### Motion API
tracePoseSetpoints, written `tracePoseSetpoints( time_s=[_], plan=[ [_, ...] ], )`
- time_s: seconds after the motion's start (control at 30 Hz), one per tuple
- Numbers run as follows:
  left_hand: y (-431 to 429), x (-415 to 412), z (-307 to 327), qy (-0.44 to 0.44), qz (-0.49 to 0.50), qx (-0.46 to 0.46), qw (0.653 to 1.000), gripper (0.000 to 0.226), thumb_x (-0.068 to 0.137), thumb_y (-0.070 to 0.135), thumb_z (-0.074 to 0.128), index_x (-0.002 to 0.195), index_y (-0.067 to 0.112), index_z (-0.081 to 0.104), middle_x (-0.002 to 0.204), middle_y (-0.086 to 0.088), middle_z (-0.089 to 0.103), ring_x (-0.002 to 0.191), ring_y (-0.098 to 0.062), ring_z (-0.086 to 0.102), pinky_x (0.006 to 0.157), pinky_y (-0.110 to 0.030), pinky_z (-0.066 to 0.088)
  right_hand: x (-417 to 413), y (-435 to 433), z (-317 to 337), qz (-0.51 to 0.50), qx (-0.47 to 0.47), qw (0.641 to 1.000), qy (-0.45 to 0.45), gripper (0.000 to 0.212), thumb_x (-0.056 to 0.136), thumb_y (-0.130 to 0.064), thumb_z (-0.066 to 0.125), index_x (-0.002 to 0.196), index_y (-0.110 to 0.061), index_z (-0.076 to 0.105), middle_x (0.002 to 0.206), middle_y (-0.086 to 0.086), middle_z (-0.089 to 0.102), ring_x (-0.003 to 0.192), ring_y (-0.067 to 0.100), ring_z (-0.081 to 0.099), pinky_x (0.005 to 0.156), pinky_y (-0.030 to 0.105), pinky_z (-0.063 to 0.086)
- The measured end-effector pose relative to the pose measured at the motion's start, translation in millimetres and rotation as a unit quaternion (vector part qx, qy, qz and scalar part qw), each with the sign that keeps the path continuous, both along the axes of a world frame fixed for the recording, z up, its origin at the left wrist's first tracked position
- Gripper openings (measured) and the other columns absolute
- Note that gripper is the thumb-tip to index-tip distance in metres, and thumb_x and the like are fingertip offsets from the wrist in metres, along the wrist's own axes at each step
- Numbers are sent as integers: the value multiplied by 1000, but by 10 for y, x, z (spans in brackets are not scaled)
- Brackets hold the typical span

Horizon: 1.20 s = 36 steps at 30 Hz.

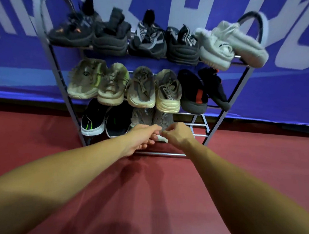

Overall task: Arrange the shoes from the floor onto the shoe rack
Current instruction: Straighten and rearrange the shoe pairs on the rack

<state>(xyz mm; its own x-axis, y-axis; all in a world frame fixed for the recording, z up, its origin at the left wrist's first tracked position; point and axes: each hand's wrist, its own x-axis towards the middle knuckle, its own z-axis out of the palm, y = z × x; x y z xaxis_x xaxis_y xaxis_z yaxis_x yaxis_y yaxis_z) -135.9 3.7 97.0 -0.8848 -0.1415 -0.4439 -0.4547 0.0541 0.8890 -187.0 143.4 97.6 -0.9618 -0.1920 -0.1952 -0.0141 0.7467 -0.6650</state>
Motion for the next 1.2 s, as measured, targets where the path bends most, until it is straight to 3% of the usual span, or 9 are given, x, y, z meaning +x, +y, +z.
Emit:
tracePoseSetpoints(
  time_s=[0.23,0.3,0.43,0.6,0.7,0.87,0.97,1.07,1.2],
  plan=[
    [-241,248,515,58,-47,-114,991,27,90,44,63,84,18,67,80,4,66,70,-11,58,53,-19,34,204,-139,510,17,18,999,42,24,81,-31,66,83,-7,72,85,14,74,86,31,69,74,36,55],
    [-340,322,702,73,-35,-154,985,31,92,44,63,87,14,68,82,2,68,71,-13,61,53,-20,38,248,-148,697,15,10,998,55,26,84,-33,67,84,-7,73,84,14,75,87,30,70,78,36,55],
    [-560,451,1022,102,23,-187,977,40,90,47,63,94,8,72,94,-5,74,82,-18,65,63,-28,41,385,-240,1070,12,-17,995,100,21,85,-32,67,80,-12,72,78,6,71,86,25,67,70,29,45],
    [-709,497,1330,129,141,-70,979,27,89,42,64,83,15,65,82,-1,67,60,-10,54,50,-21,34,547,-562,1370,22,-63,988,138,20,85,-36,69,89,-17,74,88,2,74,93,20,67,84,32,52],
    [-864,469,1510,146,191,-1,971,28,89,41,66,83,13,62,76,-2,62,54,-10,49,43,-19,31,596,-736,1505,19,-84,985,152,21,82,-36,68,88,-17,75,88,3,76,93,22,68,84,34,54],
    [-1062,299,1662,149,209,79,963,42,84,55,68,93,15,65,84,-1,66,64,-12,56,51,-24,35,598,-828,1503,17,-59,983,175,22,82,-37,65,91,-19,74,91,2,76,96,22,68,86,37,54],
    [-1069,181,1666,122,196,155,960,57,76,66,68,107,19,66,94,1,68,76,-13,61,59,-27,40,555,-847,1461,24,-41,985,164,18,83,-36,65,88,-21,72,92,3,75,96,23,67,80,32,52],
    [-1033,48,1689,119,196,196,954,58,75,66,70,111,20,65,101,-1,69,83,-13,63,66,-28,41,511,-879,1507,36,-26,987,157,12,85,-36,64,82,-25,67,91,3,74,93,22,65,76,30,49],
    [-1035,-95,1697,116,198,251,940,55,75,62,74,108,19,66,98,-3,66,81,-14,61,63,-27,43,434,-977,1573,35,-34,985,165,14,80,-36,63,77,-24,68,91,5,74,93,26,67,81,34,54]
  ],
)
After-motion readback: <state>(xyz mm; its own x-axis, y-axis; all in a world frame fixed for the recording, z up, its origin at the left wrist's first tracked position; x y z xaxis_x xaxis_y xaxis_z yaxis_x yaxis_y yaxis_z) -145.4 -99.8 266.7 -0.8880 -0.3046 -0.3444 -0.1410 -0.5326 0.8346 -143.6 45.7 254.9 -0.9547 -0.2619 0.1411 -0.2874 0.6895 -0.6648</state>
